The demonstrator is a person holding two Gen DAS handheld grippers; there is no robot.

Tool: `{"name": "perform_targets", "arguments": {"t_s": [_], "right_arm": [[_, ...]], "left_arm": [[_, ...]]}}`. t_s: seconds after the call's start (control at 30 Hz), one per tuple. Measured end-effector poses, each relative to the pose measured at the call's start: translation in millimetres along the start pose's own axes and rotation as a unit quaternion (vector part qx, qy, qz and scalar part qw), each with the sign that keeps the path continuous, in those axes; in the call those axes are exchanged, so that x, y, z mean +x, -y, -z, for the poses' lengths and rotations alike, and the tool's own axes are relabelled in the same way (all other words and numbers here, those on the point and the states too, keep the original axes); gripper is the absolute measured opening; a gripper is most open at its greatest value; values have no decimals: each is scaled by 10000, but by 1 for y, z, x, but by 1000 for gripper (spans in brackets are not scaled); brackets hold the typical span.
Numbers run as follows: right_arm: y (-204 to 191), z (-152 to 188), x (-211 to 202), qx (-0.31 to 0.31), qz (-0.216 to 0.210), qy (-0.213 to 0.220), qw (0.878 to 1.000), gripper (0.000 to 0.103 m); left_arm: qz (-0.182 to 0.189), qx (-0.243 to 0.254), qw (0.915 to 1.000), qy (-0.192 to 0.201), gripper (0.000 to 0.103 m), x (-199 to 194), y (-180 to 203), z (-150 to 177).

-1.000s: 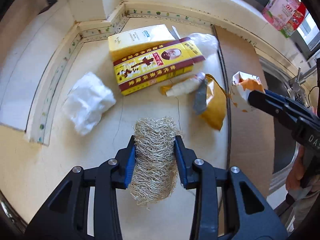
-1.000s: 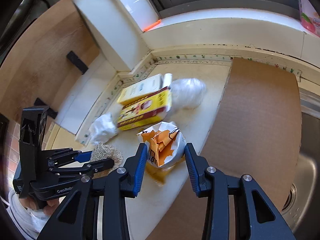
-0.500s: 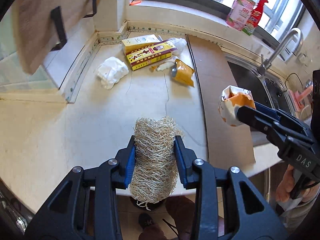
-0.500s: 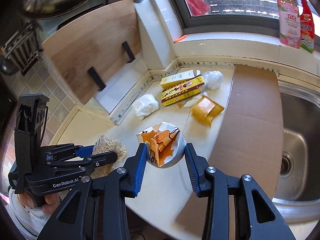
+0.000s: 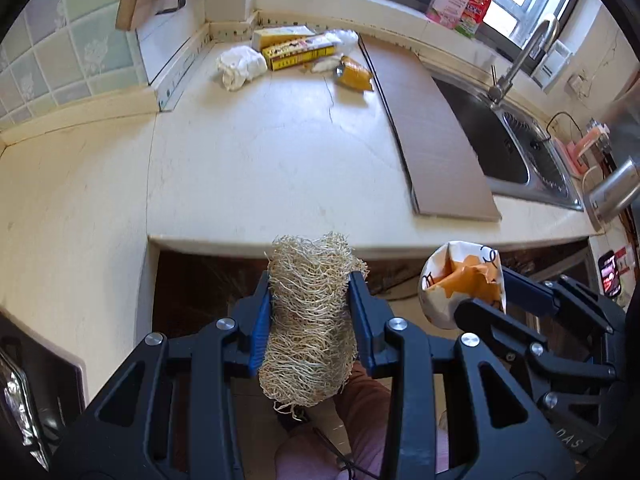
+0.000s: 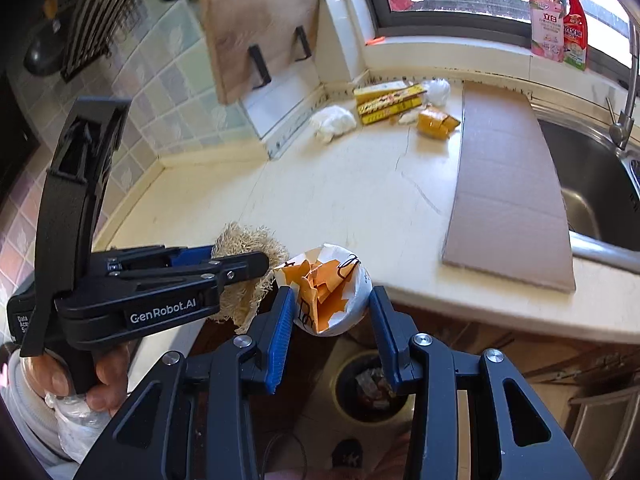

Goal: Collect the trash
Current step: 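Carry the noodle bundle with the left tool while the right tool carries the paper cup to the bin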

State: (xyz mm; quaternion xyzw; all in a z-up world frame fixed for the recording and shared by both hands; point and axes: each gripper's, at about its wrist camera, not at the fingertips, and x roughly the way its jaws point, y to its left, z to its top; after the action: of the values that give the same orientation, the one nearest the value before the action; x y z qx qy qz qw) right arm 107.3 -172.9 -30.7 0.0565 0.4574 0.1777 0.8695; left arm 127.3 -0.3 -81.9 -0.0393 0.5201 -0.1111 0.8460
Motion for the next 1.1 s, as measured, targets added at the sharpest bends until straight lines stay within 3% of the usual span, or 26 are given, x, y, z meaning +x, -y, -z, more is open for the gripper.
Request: {"name": "perform_targets", "arguments": {"t_s": [0.23,0.43,0.7,1.1], "right_arm": [[-11,52,11,70,220,-310,9993,38],[7,90,46,329,242,-622,9972,38],[52,153,125,841,258,-1076,9903,38],[111,232,245,1305,155,-1615,9781,38]], "left_arm": [[-60,-28,9991,-422,32,31,0,50],[-153,-88,9973,-717,32,69,-1,83],[-324,-221,9931,-1104,32,151,-7,125],[-424,-805,9857,-1416,32,278,-40,168]]}}
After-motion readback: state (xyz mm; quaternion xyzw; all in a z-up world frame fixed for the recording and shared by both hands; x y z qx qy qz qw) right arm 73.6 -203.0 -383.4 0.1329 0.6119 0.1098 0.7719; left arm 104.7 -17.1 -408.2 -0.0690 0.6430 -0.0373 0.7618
